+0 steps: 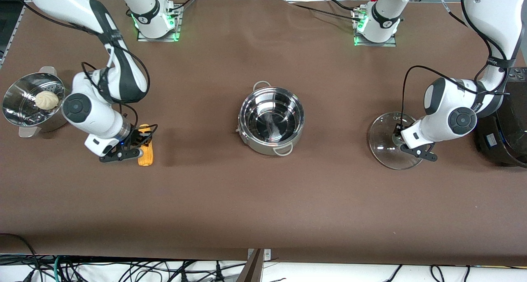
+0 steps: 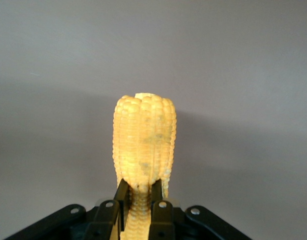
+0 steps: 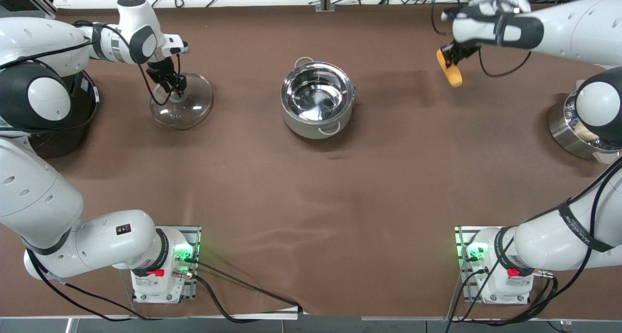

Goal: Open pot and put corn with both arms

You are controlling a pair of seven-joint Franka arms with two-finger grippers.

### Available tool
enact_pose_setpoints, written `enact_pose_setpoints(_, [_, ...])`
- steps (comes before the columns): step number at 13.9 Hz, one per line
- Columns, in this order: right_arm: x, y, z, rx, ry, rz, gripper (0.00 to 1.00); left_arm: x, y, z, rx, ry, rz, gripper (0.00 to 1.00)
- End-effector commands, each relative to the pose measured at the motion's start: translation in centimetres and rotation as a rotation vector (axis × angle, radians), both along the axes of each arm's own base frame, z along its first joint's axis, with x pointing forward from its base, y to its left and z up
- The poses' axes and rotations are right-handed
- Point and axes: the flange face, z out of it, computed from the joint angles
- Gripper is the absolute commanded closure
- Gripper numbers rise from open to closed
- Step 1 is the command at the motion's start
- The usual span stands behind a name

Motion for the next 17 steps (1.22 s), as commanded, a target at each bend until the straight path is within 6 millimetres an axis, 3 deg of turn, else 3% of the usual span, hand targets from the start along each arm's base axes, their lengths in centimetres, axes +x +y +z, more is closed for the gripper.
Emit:
enact_pose_setpoints(1, [1.4, 4.6, 4.5, -0.002, 0.030, 0.040, 0.83, -0.1, 0.0, 0.5, 0.013, -0.010, -0.031, 0.00])
enact_pose_setpoints(3, [1.0, 7.2, 5.3, -0.010, 0.015, 0.011, 0.82, 0.1, -0.1, 1.4, 0.017, -0.017, -0.039, 0.00])
enact_pose_setpoints(5, [0.0, 11.2, 6.1, -0.005, 0.018, -0.013, 0.82, 0.8, -1.2, 4.7, 0.030, -0.034, -0.045, 0.00])
enact_pose_setpoints(7, [-1.6, 15.7, 6.5, -0.004, 0.011, -0.084, 0.81, 1.4, -2.8, 9.7, 0.046, -0.012, -0.046, 0.00])
enact_pose_setpoints(10, [-5.0, 23.0, 6.8, -0.008, -0.001, -0.149, 0.81, 0.7, -5.6, 17.7, 0.042, -0.007, -0.042, 0.00])
enact_pose_setpoints(12, [-7.2, 27.1, 6.9, 0.013, 0.011, -0.190, 0.81, 1.1, -5.8, 22.5, 0.012, 0.004, -0.016, 0.00])
enact_pose_setpoints(15, [-10.7, 33.7, 6.3, 0.049, 0.031, -0.239, 0.80, 1.1, -5.6, 31.6, -0.040, 0.019, 0.015, 0.00])
enact_pose_setpoints(17, [-12.0, 38.3, 5.4, 0.063, 0.021, -0.298, 0.78, 0.8, -5.6, 35.2, -0.043, 0.001, 0.014, 0.00])
